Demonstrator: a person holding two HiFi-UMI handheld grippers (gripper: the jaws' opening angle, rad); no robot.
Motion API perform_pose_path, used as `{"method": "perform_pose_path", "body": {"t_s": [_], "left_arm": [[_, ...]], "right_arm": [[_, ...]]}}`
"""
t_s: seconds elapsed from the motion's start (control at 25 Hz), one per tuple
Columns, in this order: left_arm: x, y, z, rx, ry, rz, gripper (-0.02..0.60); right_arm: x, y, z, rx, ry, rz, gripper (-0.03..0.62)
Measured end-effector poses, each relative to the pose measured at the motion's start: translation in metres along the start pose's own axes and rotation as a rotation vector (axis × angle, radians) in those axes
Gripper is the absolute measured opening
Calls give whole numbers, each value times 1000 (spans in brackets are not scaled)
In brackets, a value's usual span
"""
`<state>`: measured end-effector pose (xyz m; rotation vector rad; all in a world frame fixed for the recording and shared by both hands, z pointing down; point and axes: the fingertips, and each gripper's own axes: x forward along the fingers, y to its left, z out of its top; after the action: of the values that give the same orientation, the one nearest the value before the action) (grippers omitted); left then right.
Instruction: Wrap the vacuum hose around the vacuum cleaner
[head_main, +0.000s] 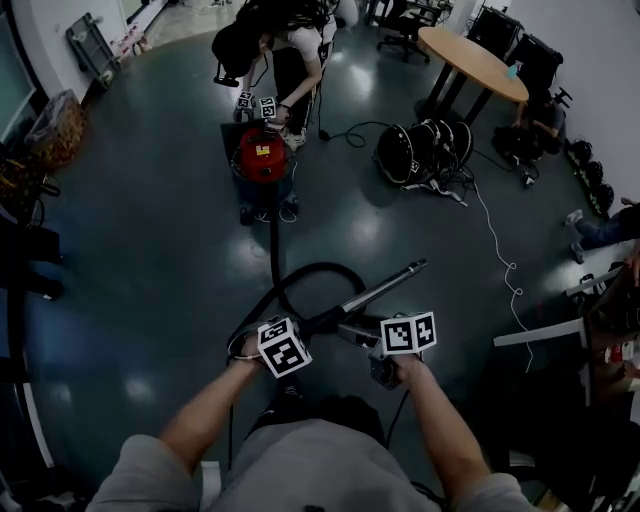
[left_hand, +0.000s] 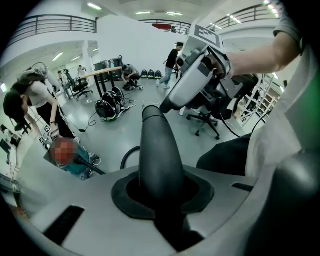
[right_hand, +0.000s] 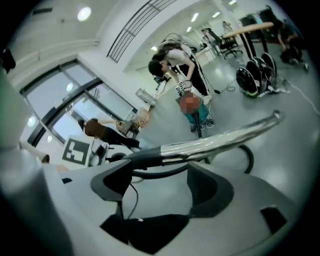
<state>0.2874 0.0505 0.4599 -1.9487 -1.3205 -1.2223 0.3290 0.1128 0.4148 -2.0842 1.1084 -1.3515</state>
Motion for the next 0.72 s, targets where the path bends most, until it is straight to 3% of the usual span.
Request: {"method": "perform_pose_path", "body": {"t_s": [0.2,0.36,0.52,0.72], "left_arm": [[11,9,7,-121,-37,59,81],[19,14,31,-171,-72,118,81],[21,12,58,-276,-97,193,81],[27,15,101,-429,-140,312,81]], "right_arm": [[32,6,15,244,-49,111,325],[40,-8,36,382,-77,126,325],[29,-17,51,328,-30,128,324],[4,-24,75,255,36,202,295]]}}
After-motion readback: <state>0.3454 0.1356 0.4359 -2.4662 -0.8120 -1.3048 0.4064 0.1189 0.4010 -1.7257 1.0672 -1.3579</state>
